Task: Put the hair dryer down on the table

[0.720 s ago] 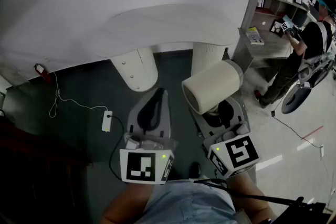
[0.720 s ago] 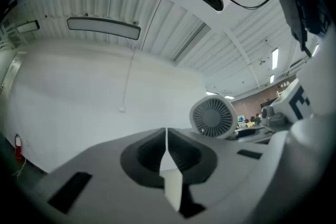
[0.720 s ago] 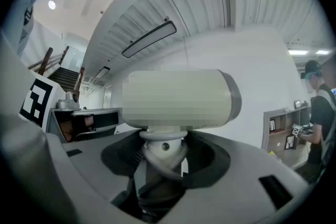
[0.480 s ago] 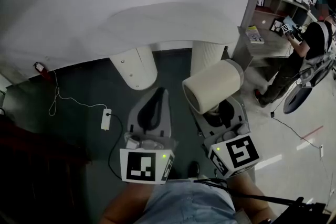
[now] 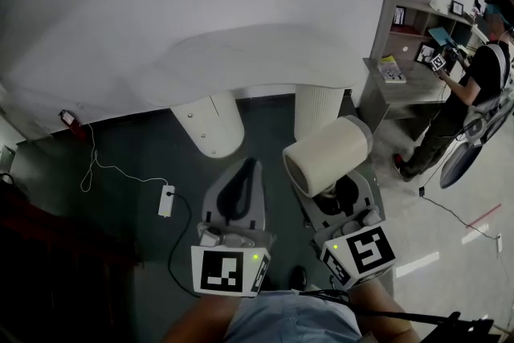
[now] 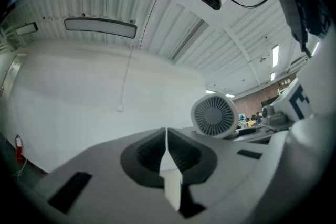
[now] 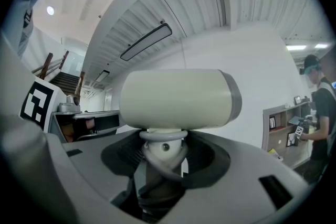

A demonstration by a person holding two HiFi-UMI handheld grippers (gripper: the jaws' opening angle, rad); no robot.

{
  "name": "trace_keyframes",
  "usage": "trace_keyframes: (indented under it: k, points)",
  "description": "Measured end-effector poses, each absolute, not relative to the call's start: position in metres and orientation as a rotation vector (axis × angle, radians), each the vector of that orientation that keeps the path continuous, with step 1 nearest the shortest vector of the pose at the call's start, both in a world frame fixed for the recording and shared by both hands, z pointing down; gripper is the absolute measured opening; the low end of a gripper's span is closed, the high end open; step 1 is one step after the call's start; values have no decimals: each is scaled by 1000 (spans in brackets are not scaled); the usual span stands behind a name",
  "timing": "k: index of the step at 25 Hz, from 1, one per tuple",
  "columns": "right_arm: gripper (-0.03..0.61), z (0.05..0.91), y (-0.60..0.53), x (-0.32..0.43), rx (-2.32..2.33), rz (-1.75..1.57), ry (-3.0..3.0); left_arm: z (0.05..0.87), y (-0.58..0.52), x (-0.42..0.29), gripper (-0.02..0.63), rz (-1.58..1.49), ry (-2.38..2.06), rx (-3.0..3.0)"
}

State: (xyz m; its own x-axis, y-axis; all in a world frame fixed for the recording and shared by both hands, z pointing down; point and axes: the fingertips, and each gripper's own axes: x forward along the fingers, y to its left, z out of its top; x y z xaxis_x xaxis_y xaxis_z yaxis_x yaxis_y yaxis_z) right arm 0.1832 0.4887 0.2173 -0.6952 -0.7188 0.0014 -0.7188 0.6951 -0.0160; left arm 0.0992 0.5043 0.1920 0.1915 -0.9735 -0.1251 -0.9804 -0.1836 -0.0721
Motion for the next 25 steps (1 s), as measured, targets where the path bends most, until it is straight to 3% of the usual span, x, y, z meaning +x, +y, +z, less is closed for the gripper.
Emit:
trace_keyframes:
  k: [13,25]
  points:
    - [224,229,447,202,-1200,-49,2925,207,467,114,17,75,1970,-2310]
    - [224,237,337,164,-1270,-72,2915,214,349,76,17,92,1924,-2369]
